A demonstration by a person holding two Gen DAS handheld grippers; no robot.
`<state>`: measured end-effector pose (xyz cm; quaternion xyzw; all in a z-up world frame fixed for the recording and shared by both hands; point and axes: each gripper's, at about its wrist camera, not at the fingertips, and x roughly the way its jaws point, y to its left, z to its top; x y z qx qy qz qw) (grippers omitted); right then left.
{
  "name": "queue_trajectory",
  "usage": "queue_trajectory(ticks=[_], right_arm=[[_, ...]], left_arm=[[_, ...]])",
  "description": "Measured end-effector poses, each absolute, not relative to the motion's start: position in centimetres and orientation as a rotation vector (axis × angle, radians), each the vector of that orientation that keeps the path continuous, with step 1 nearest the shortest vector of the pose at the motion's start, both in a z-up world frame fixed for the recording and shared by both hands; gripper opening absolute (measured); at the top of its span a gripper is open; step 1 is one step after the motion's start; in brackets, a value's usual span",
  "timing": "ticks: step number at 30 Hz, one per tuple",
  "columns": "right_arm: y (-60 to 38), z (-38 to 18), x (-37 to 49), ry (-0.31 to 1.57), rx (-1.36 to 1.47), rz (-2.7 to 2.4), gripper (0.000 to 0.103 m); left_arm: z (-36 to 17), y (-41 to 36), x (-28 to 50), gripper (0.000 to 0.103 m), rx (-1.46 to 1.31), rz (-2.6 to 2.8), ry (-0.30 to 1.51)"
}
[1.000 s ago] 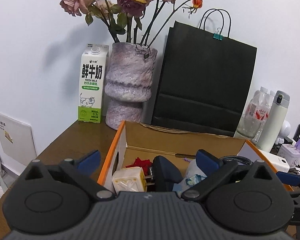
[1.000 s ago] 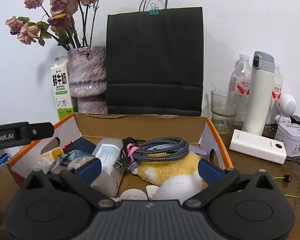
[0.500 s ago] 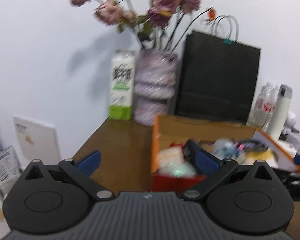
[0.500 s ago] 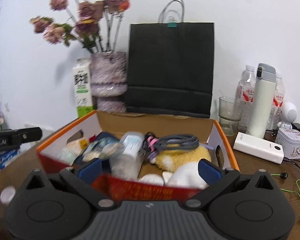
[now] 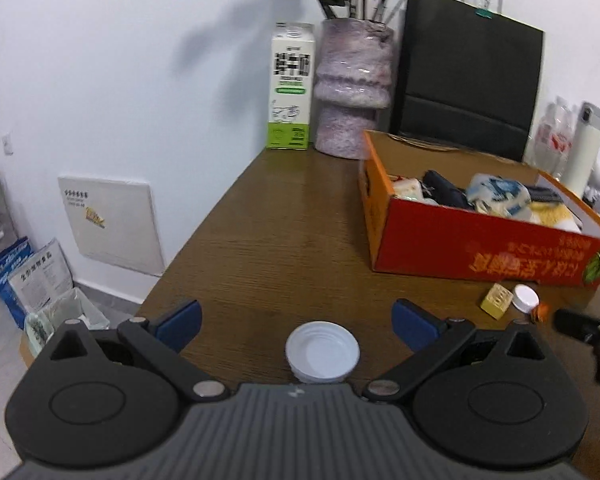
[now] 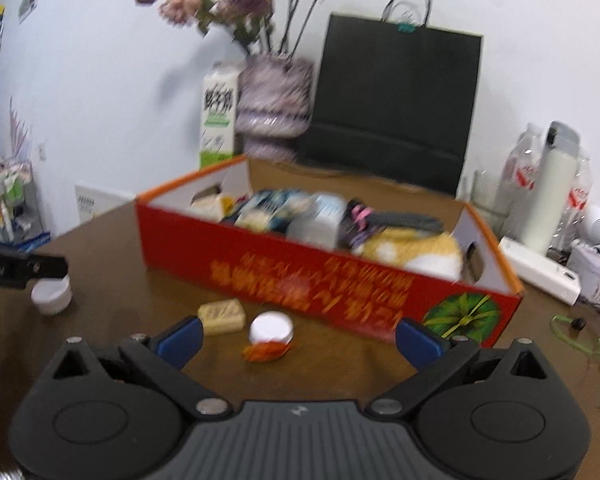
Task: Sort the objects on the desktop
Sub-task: 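Grasp the white bottle cap with the left gripper while the right grasps the orange-capped bottle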
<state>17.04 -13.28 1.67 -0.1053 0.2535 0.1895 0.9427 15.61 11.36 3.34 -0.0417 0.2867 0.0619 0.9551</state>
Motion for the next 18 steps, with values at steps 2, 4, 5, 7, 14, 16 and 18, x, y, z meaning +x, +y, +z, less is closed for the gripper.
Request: queue_trajectory(ticks=[2, 4, 5, 7, 14, 16, 18], right_arm=[[-12.8, 1.3, 16.8, 0.531, -0.224, 0.397, 0.102], [-12.5, 1.0, 16.9, 0.543, -0.225, 0.395, 0.102], [-12.4, 0.9, 16.9, 0.549, -0.225, 0.390, 0.101], [-12.3, 0.7, 17.3, 0.566, -0.218, 0.382, 0.100], [-12.2, 0.0, 19.2, 0.631, -0.160, 0.390, 0.085], [-11.9, -0.2, 19.6, 0.642, -0.159, 0.393, 0.081], [-11.6, -0.3, 19.9, 0.648, -0.156, 0.403, 0.073]], left_arm=[[3.1, 11.1, 15.8, 0.103, -0.080, 0.108, 0.596], [2.8, 10.9, 15.9, 0.100, -0.075, 0.096, 0.616], [2.8, 10.8, 15.9, 0.099, -0.070, 0.092, 0.621], [2.6, 10.8, 16.0, 0.097, -0.067, 0.090, 0.625], [2.4, 10.9, 16.2, 0.081, -0.072, 0.091, 0.646], [2.4, 10.9, 16.2, 0.079, -0.072, 0.083, 0.651], [2.2, 10.9, 16.3, 0.075, -0.073, 0.075, 0.659]])
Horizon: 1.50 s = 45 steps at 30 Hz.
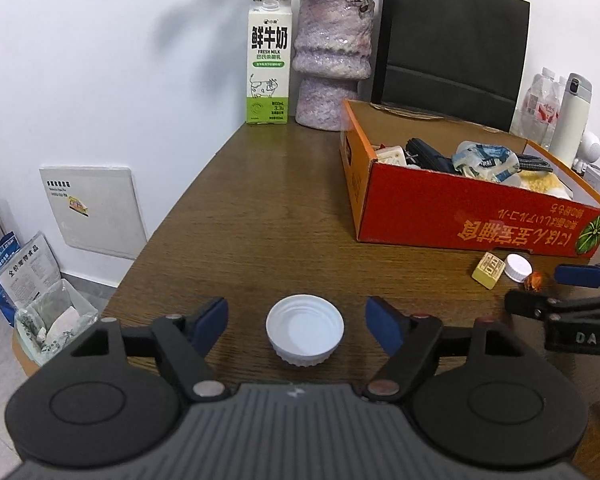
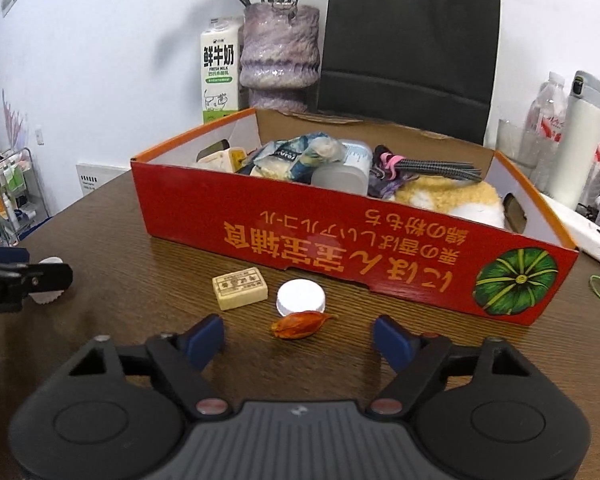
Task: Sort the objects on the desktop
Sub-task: 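Grasp the white bottle cap with the left gripper while the right grasps the orange-capped bottle, then lower the cap and small bottle into the box and open both grippers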
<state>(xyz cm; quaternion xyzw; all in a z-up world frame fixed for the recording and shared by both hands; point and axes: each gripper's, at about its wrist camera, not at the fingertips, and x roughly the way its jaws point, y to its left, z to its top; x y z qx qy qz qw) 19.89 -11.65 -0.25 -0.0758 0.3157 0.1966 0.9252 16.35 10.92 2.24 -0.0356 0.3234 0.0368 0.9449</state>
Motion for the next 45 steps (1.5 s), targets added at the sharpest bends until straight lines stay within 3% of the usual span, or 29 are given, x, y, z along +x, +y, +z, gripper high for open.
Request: queue_trajectory(ticks=[2, 6, 8, 10, 21, 28, 38, 45], right_arm=[[-11.6, -0.2, 20.0, 0.646, -0.143, 0.417, 0.059], [-11.8, -0.1, 20.0, 0.642, -0.129, 0.423, 0.030], [-12.1, 0.0, 20.0, 0.641, -0.117, 0.416, 0.020], [-12.4, 0.0, 20.0, 0.643, -0.099, 0.412, 0.016], [-12.8, 0.3, 19.6, 0.615, -0.083, 0.412, 0.014], [-14.2, 4.0, 18.3, 0.480, -0.047, 0.442, 0.014], [-16.8, 9.2, 24.4, 0.357, 0.109, 0.356, 0.014], [-16.1, 8.3, 29.0, 0.413, 0.054, 0.318, 0.014]], left_arm=[[2.1, 10.9, 16.5, 0.064, -0.074, 0.067, 0.673], [2.0, 10.9, 16.6, 0.053, -0.078, 0.053, 0.681], [2.0, 11.0, 16.5, 0.043, -0.089, 0.042, 0.677], [2.0, 11.0, 16.5, 0.041, -0.095, 0.032, 0.676], [2.5, 10.9, 16.2, 0.041, -0.097, 0.032, 0.637], [5.6, 9.4, 16.3, 0.041, -0.091, -0.016, 0.541], [12.7, 4.2, 24.5, 0.041, -0.200, -0.101, 0.347], [10.6, 1.9, 29.8, 0.041, -0.194, -0.089, 0.431]])
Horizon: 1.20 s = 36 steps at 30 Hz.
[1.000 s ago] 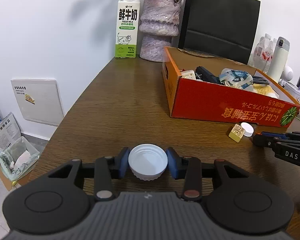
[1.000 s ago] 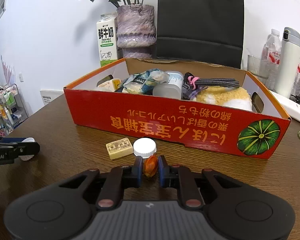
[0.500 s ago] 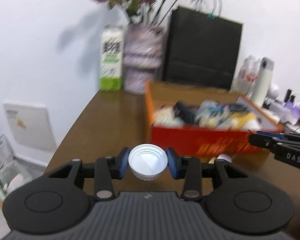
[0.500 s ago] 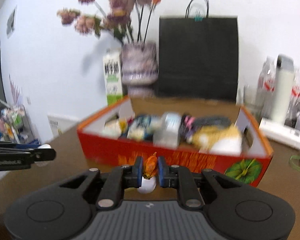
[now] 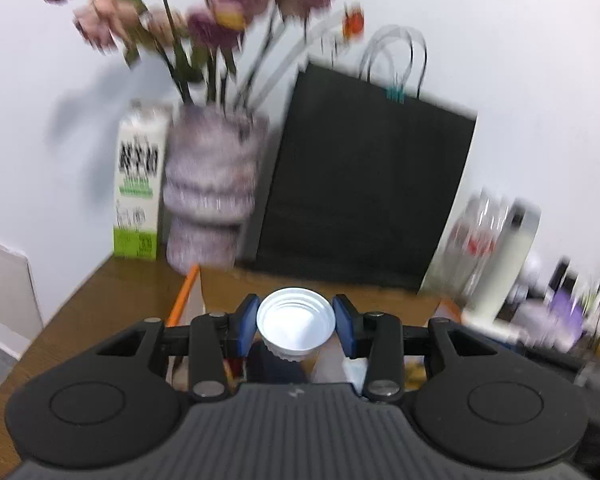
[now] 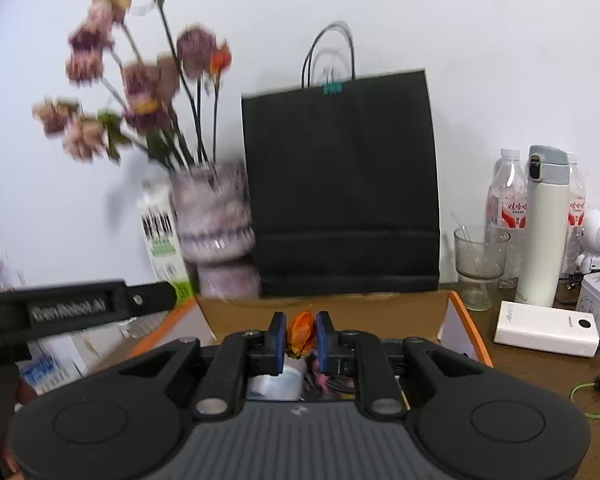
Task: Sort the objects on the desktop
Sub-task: 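Lower the cap and small bottle into the box and open both grippers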
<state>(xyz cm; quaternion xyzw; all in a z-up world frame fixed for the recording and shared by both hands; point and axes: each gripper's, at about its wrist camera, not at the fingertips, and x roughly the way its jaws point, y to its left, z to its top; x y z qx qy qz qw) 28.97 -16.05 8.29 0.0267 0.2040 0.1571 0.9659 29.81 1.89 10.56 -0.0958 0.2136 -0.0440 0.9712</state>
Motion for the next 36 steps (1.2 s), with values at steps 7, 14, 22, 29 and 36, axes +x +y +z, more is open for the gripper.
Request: queue_trajectory(ticks=[7, 14, 22, 29, 36], right_arm=[[-16.4, 6.8, 29.9, 0.483, 0.075, 0.292, 0.014], [-15.8, 6.4, 30.2, 0.554, 0.029, 0.266, 0.074], [-16.1, 6.7, 30.2, 0.559, 0.016, 0.230, 0.103], [-16.3, 6.8, 30.3, 0.573, 0.020, 0.224, 0.103], [-17.2, 7.5, 28.7, 0.561, 0.023, 0.279, 0.103]], left_arm=[[8.2, 2.2, 31.1, 0.041, -0.198, -0.084, 0.518], [8.4, 2.9, 31.1, 0.103, -0.230, -0.008, 0.513], [8.5, 3.0, 31.3, 0.103, -0.217, 0.011, 0.535], [8.5, 2.8, 31.0, 0.103, -0.189, 0.016, 0.540], [9.5, 3.6, 28.1, 0.103, -0.127, -0.018, 0.467]])
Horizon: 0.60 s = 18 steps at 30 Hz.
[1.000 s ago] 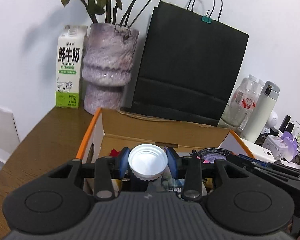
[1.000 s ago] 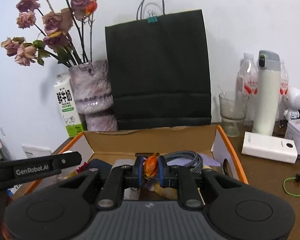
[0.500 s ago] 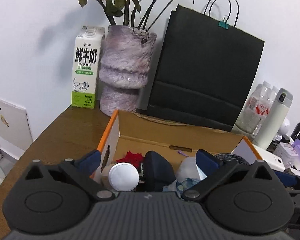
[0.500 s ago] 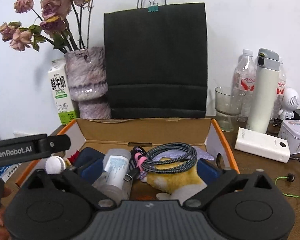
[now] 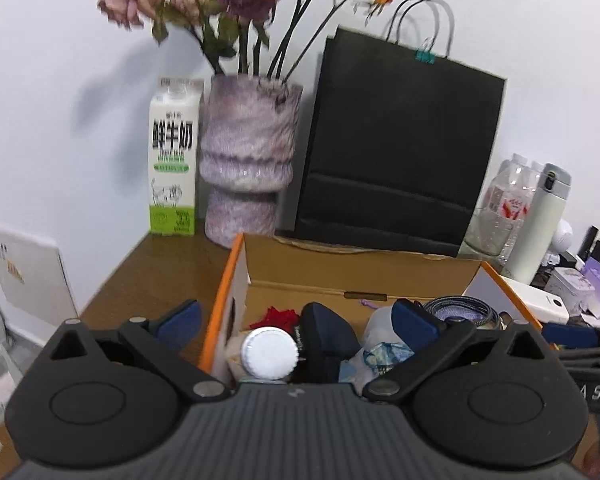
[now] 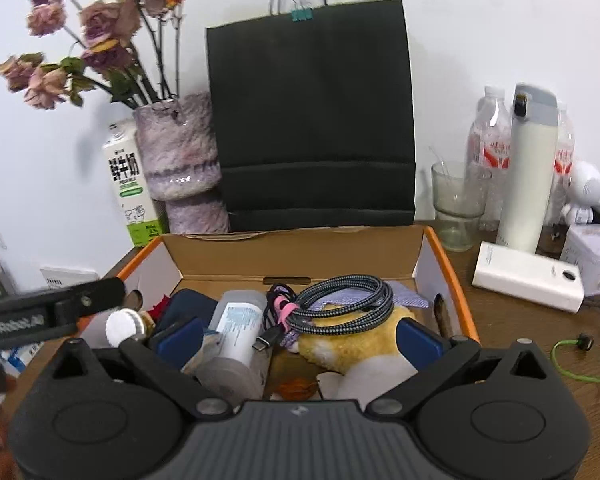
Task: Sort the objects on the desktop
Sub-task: 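Lower the cap and small bottle into the box and open both grippers, then grasp the yellow block with the left gripper while the right grasps the white-capped bottle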
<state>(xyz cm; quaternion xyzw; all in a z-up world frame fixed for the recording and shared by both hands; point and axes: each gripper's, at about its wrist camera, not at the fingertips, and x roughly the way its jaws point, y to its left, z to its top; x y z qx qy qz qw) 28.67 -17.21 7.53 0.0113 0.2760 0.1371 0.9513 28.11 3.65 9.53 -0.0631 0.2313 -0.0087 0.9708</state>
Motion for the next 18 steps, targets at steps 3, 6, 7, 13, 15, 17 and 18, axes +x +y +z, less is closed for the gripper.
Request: queue_trajectory(ticks=[3, 6, 7, 13, 15, 17, 18], right_arm=[[-17.7, 7.6, 27.0, 0.536, -0.003, 0.294, 0.103], [-18.1, 7.4, 24.6, 0.513, -0.031, 0.322, 0.103], [-18.2, 7.3, 23.9, 0.507, -0.042, 0.330, 0.103], [-18.0, 4.6, 20.3, 0.540, -0.120, 0.370, 0.103], [-18.0, 3.6, 19.7, 0.553, -0.137, 0.366, 0.103], [-17.9, 2.8, 19.6, 0.585, -0.144, 0.368, 0.103], [-17.8, 2.5, 19.7, 0.595, -0.146, 0.367, 0.103]], left_arm=[[9.7, 4.1, 26.3, 0.103, -0.095, -0.034, 0.425], [9.4, 4.6, 24.4, 0.103, -0.055, -0.054, 0.412], [9.1, 4.7, 23.6, 0.103, -0.043, -0.070, 0.415], [6.3, 4.3, 20.9, 0.103, -0.003, -0.155, 0.507], [5.2, 3.8, 20.8, 0.103, 0.001, -0.171, 0.547], [4.1, 3.1, 21.1, 0.103, 0.020, -0.194, 0.583], [3.6, 2.7, 21.2, 0.103, 0.032, -0.198, 0.592]])
